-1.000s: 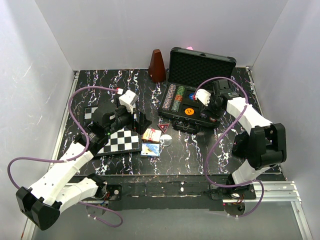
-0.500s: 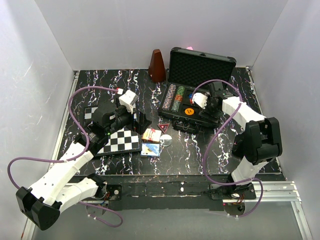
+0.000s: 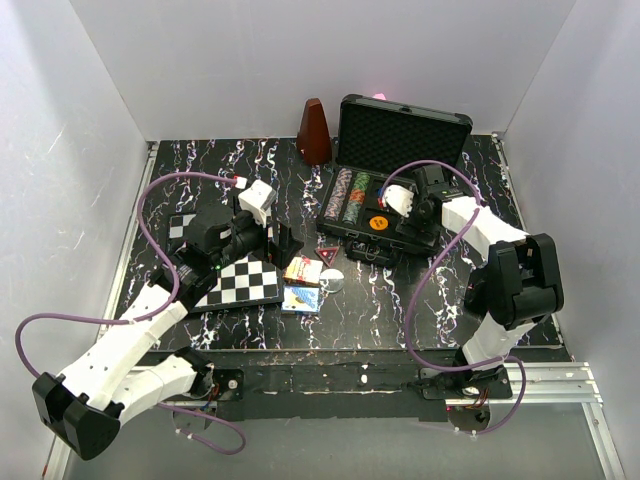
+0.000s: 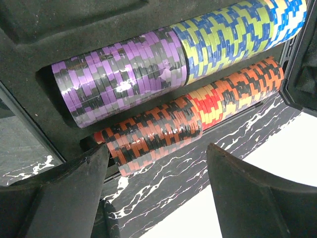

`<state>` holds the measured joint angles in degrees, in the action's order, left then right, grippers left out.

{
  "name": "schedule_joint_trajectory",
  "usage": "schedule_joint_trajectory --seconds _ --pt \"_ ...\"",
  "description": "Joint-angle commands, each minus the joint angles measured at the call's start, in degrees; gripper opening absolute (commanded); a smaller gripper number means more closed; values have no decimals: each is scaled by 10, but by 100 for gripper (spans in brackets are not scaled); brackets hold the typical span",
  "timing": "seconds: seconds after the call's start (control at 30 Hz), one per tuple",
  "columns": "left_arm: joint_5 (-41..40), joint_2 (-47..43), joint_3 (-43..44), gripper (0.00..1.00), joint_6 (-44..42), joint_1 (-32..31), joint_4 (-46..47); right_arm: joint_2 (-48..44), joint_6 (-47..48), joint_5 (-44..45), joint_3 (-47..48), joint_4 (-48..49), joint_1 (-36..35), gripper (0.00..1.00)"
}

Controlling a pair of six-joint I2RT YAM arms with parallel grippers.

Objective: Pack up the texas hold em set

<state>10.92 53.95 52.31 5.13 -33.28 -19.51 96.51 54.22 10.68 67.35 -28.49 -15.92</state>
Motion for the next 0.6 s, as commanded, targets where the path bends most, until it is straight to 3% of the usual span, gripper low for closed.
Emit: schedule_joint_trajectory --seconds 0.0,0.37,0.57 --pt "-5 -1 -3 98 -5 1 -3 -17 1 12 4 51 -5 86" --pt "5 5 -2 98 -5 1 -1 -70 -50 1 48 -48 -5 89" --pt "9 7 -2 98 -5 1 -1 -119 -118 -46 52 -87 -5 89"
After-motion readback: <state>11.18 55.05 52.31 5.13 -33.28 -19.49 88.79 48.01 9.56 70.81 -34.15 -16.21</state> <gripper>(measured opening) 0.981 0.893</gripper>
